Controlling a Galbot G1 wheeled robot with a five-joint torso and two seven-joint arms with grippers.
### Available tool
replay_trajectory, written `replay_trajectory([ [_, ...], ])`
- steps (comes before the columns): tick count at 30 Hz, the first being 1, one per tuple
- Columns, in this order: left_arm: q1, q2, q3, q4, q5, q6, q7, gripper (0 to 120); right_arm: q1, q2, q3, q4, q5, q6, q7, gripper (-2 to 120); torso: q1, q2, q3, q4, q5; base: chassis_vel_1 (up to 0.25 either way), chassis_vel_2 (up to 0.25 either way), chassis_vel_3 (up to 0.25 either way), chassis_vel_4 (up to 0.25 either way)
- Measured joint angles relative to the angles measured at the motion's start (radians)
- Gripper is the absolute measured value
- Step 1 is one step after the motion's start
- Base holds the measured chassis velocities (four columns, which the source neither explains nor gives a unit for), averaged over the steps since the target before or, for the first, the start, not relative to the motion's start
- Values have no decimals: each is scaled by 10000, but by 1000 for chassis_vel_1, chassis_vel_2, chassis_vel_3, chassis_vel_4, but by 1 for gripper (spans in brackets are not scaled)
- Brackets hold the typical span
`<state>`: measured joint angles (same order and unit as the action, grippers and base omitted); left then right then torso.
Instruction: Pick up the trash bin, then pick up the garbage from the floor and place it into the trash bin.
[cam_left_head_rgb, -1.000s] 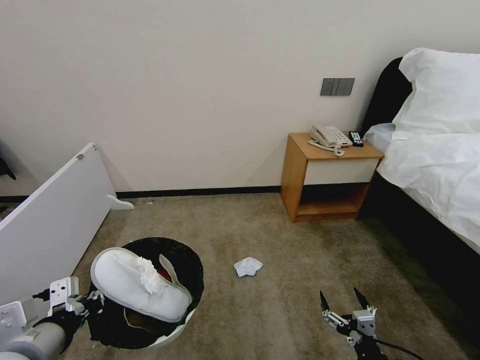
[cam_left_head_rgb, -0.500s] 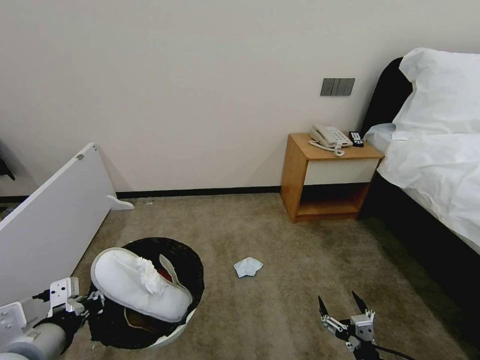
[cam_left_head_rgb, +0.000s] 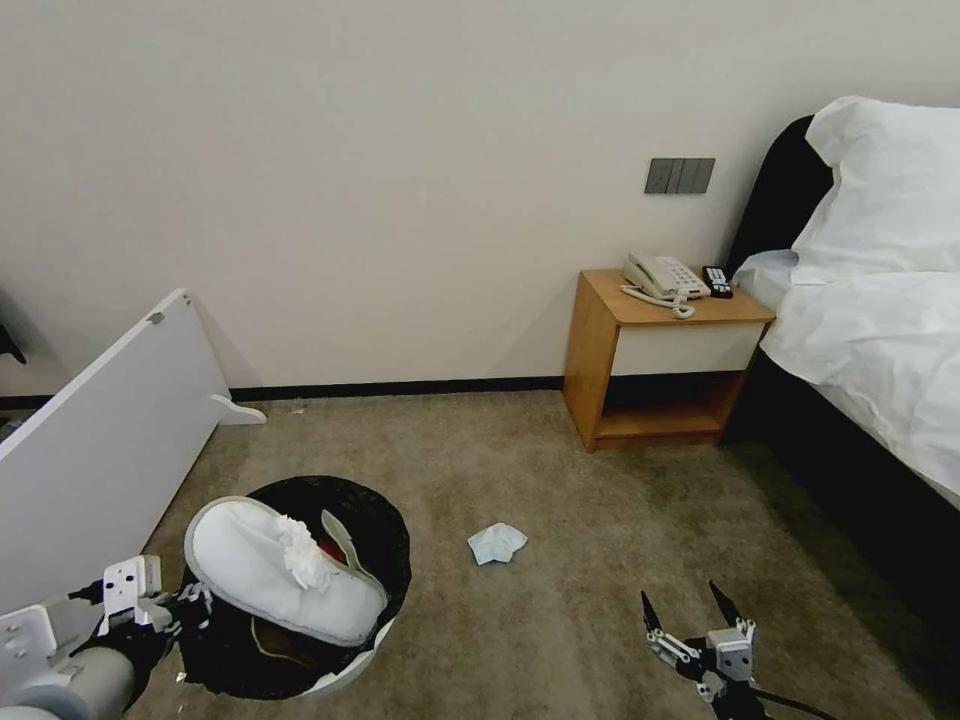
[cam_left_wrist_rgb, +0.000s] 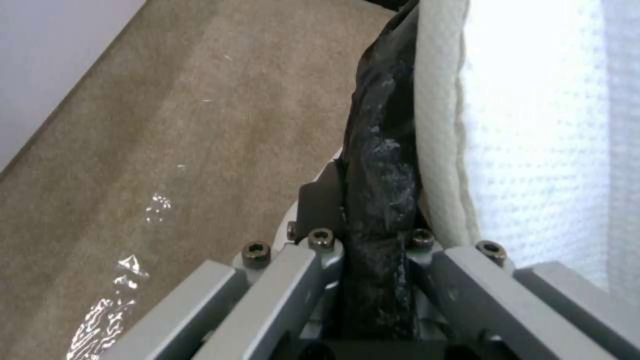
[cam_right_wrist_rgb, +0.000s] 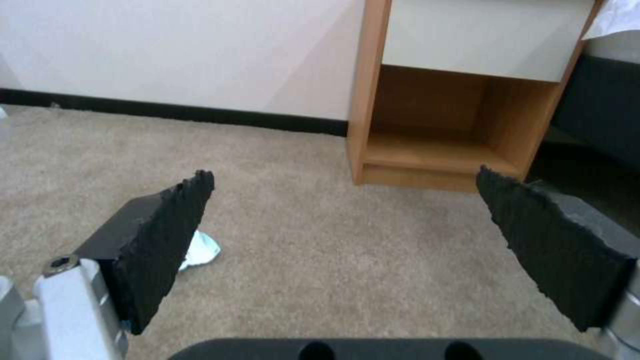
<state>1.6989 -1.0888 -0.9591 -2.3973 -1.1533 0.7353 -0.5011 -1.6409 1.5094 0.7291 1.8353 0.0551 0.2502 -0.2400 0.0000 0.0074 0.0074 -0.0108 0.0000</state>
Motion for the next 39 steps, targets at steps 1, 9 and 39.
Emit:
replay_trajectory([
  [1,0,0,0,0,0,0,0,3,0,0,0,0,0,0,0,100,0,0,0,0,0,-32,57,53,-66],
  [9,27,-9,10,-3,4,0,4,3,9,4,15,-15,1,-5,-51,100,0,0,0,-2,0,-73,52,58,-66],
  [39,46,-33,29,-33,39,0,7,3,129,5,17,-79,-11,42,-199,100,1,0,1,-3,-1,-104,103,103,-102],
])
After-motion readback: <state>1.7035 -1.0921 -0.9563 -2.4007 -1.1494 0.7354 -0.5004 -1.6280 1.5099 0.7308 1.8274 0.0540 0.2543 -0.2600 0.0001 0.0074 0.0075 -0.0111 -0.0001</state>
